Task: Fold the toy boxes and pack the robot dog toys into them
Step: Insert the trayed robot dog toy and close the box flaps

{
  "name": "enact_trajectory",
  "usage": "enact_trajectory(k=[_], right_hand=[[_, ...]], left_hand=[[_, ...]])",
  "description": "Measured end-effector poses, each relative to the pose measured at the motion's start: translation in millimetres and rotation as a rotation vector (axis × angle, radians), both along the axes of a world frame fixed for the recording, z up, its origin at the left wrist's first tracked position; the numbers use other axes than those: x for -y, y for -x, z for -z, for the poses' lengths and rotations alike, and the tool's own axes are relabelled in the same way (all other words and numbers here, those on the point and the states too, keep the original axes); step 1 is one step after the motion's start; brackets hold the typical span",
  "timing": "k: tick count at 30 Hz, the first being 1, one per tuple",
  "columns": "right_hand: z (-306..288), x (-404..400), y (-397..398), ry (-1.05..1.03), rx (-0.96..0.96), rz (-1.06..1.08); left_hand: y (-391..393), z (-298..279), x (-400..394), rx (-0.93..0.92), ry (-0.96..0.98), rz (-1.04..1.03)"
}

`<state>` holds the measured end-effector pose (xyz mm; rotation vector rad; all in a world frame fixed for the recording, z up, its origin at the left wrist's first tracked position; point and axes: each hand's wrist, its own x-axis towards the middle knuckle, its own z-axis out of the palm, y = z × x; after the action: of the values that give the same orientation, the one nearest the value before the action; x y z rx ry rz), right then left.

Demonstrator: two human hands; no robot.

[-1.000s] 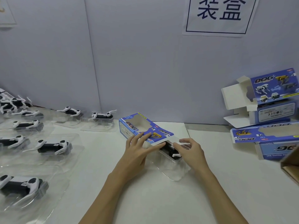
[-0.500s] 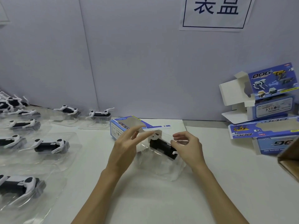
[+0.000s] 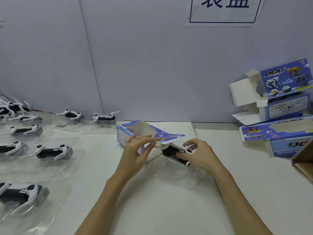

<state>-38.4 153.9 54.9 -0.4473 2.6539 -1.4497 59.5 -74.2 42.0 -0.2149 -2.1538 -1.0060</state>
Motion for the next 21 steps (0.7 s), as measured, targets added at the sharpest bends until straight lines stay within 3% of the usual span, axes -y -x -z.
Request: enact_trajectory(k=[5, 12, 21], right_hand=[[2, 5, 1, 0.213, 0.056, 0.070], [2, 10, -7, 0.152, 0.051, 0.067], [3, 14, -9, 0.089, -0.012, 0.071]], left_hand=[[1, 1, 4, 0.149, -0.115, 0.058], [4, 4, 7, 0.115, 0.118, -0.066], [-4, 1, 26, 0.380, 0.411, 0.010]])
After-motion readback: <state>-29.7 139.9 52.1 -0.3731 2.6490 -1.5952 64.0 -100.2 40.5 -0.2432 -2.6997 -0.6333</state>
